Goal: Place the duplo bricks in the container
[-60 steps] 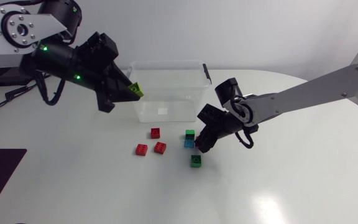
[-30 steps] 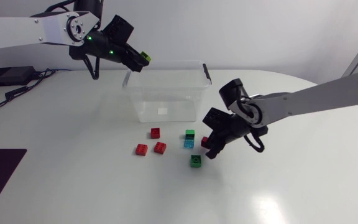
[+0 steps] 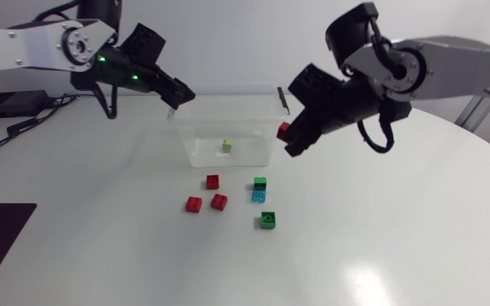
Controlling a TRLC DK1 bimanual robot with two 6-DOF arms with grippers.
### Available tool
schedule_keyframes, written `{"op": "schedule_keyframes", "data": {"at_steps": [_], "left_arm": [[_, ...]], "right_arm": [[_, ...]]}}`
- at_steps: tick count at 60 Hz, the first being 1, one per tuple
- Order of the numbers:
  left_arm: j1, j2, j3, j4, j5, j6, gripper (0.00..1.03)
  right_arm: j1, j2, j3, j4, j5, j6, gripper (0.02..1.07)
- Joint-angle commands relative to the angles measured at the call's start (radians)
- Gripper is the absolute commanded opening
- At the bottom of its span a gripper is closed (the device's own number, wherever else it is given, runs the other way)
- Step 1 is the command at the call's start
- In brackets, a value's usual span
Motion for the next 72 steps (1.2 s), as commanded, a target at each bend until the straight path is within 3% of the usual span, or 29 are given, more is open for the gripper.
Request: {"op": "schedule_keyframes", "data": {"at_steps": [1,14,19,30,38,43,49,51,61,72], "left_arm": [[0.002,-0.135,-0.116,-0.017,0.021,0.036,0.99],[-0.055,-0.266,-0.354,-0.090,0.021,0.104,0.99],[-0.092,-0.272,-0.435,-0.090,-0.025,0.102,0.99],[-0.136,-0.227,-0.512,-0.059,-0.080,0.087,0.99],[-0.161,-0.167,-0.500,-0.050,-0.153,0.004,0.97],[-0.175,-0.125,-0.483,-0.050,-0.187,-0.042,0.96],[-0.201,-0.080,-0.468,-0.052,-0.230,-0.103,0.94],[-0.207,-0.071,-0.461,-0.052,-0.239,-0.122,0.94],[-0.228,0.017,-0.417,-0.050,-0.267,-0.195,0.93],[-0.241,0.106,-0.395,-0.049,-0.328,-0.258,0.91]], "right_arm": [[0.008,0.059,0.104,-0.019,0.003,0.039,0.24],[0.014,0.229,0.336,-0.025,0.015,0.079,0.24],[0.014,0.301,0.415,-0.025,0.017,0.083,0.24],[0.007,0.413,0.546,-0.025,0.020,0.097,0.25],[-0.012,0.528,0.636,-0.022,0.038,0.114,0.28],[-0.015,0.561,0.661,-0.020,0.054,0.123,0.42],[-0.012,0.573,0.670,-0.019,0.069,0.134,0.77],[-0.010,0.571,0.669,-0.017,0.074,0.137,0.84],[-0.012,0.481,0.572,0.014,0.077,0.143,0.91],[0.004,0.251,0.303,0.057,0.077,0.154,0.91]]}}
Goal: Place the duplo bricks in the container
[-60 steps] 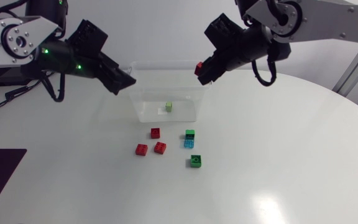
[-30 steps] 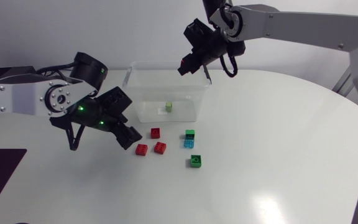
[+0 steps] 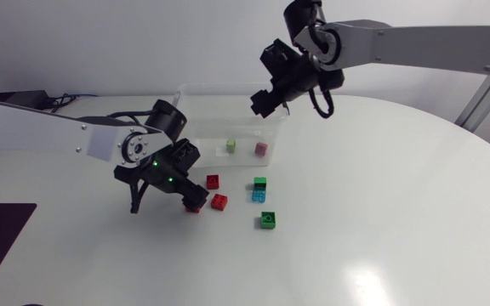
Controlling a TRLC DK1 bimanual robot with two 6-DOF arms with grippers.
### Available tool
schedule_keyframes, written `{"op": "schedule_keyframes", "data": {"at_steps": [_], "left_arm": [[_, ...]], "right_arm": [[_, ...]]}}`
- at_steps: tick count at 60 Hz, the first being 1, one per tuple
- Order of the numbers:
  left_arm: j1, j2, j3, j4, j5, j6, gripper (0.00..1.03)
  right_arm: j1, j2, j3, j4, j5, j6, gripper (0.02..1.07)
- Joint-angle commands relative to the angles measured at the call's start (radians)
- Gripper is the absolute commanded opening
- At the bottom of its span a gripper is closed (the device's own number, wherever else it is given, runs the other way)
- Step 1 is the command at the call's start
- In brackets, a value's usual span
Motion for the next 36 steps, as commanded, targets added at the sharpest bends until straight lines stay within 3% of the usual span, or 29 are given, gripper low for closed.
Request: {"op": "schedule_keyframes", "data": {"at_steps": [1,9,14,18,23,36], "left_arm": [[-0.009,0.058,0.027,0.000,-0.025,-0.057,0.91],[-0.011,0.095,0.041,0.000,-0.035,-0.089,0.91],[-0.018,0.121,0.053,0.000,-0.035,-0.097,0.82],[-0.018,0.139,0.061,-0.003,-0.035,-0.100,0.68],[-0.024,0.159,0.070,-0.003,-0.035,-0.100,0.37],[-0.064,0.182,0.084,-0.069,-0.020,-0.083,0.25]], "right_arm": [[0.012,-0.143,-0.135,0.021,0.005,0.024,0.91],[0.029,-0.313,-0.351,0.054,0.005,0.020,0.91],[0.049,-0.399,-0.471,0.058,0.005,0.018,0.91],[0.075,-0.456,-0.564,0.059,0.003,0.004,0.91],[0.112,-0.503,-0.679,0.067,-0.014,-0.033,0.91],[0.112,-0.490,-0.845,0.128,-0.147,-0.155,0.91]]}}
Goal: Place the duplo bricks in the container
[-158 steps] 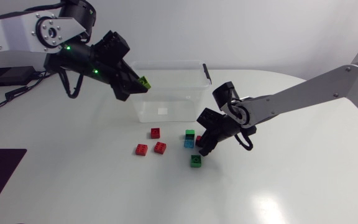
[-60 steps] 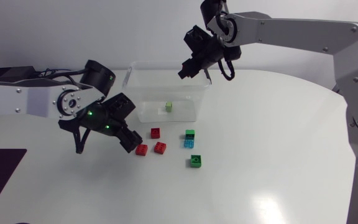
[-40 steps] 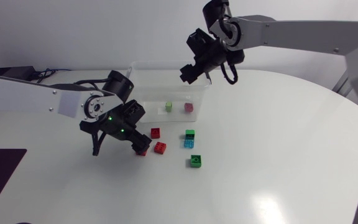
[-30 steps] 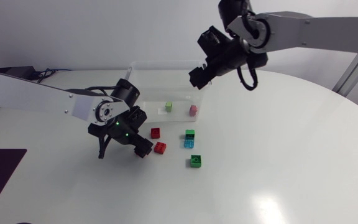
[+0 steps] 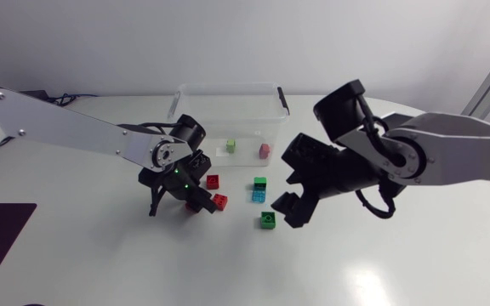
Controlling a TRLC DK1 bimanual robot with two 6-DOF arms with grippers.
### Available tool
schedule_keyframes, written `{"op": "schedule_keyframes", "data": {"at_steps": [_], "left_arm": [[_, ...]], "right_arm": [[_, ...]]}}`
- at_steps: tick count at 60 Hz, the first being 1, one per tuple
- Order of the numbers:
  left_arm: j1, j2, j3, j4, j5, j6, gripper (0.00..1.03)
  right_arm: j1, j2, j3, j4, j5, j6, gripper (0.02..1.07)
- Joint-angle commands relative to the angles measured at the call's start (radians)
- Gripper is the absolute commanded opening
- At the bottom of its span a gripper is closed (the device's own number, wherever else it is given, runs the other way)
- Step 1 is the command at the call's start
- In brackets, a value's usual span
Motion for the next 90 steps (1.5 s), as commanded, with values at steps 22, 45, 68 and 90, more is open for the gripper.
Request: {"op": "schedule_keyframes", "data": {"at_steps": [22,45,68,90], "left_arm": [[0.016,-0.318,0.020,-0.185,0.076,0.096,0.23],[0.100,-0.344,0.289,-0.181,0.120,0.136,0.25],[0.188,0.018,0.597,-0.060,0.119,0.027,0.57],[0.157,-0.149,0.421,-0.078,0.094,-0.016,0.98]], "right_arm": [[-0.019,0.273,-0.013,0.149,-0.066,-0.196,0.93],[0.021,0.425,0.069,0.139,0.009,-0.182,0.66],[0.016,0.211,0.053,-0.025,0.036,-0.148,0.20],[-0.071,0.093,0.352,-0.210,0.052,-0.082,0.20]]}}
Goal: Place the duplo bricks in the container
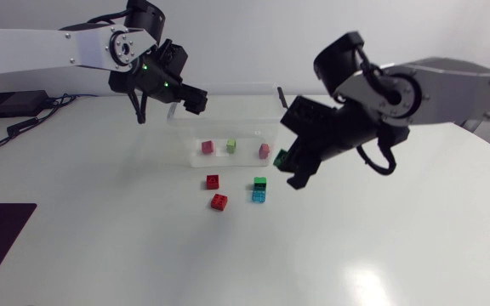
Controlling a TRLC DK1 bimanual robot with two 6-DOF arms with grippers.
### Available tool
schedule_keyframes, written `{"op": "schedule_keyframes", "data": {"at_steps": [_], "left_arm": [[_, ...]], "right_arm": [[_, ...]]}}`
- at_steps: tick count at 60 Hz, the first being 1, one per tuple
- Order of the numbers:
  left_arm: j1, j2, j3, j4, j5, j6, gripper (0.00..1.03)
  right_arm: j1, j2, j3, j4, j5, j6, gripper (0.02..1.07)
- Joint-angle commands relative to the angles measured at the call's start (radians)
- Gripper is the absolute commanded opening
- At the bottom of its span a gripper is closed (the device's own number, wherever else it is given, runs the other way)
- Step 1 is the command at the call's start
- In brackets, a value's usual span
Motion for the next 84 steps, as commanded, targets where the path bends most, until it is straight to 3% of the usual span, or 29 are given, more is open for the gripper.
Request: {"op": "schedule_keyframes", "data": {"at_steps": [1,17,31,58,62,65,69,72,80,84], "left_arm": [[-0.028,-0.137,-0.102,-0.015,-0.001,-0.024,0.98],[-0.137,-0.263,-0.338,-0.079,-0.001,-0.018,0.97],[-0.213,-0.229,-0.469,-0.048,-0.001,-0.016,0.96],[-0.289,-0.036,-0.479,0.025,-0.031,-0.064,0.95],[-0.295,0.003,-0.469,0.025,-0.044,-0.078,0.95],[-0.298,0.019,-0.464,0.027,-0.054,-0.084,0.94],[-0.301,0.042,-0.456,0.034,-0.070,-0.092,0.94],[-0.301,0.062,-0.447,0.034,-0.074,-0.095,0.90],[-0.309,0.101,-0.429,0.044,-0.083,-0.098,0.78],[-0.310,0.116,-0.418,0.050,-0.086,-0.098,0.66]], "right_arm": [[-0.021,0.009,0.087,-0.024,0.007,0.038,0.20],[-0.047,0.153,0.328,-0.007,0.008,0.110,0.20],[-0.050,0.303,0.509,0.009,0.011,0.165,0.21],[-0.094,0.602,0.796,0.051,0.017,0.205,0.23],[-0.094,0.627,0.823,0.048,0.027,0.209,0.43],[-0.093,0.628,0.823,0.048,0.031,0.216,0.70],[-0.091,0.592,0.788,0.049,0.031,0.217,0.95],[-0.090,0.536,0.730,0.069,0.031,0.214,1.01],[-0.080,0.337,0.496,0.118,0.017,0.197,1.01],[-0.068,0.211,0.338,0.152,0.008,0.179,1.01]]}}
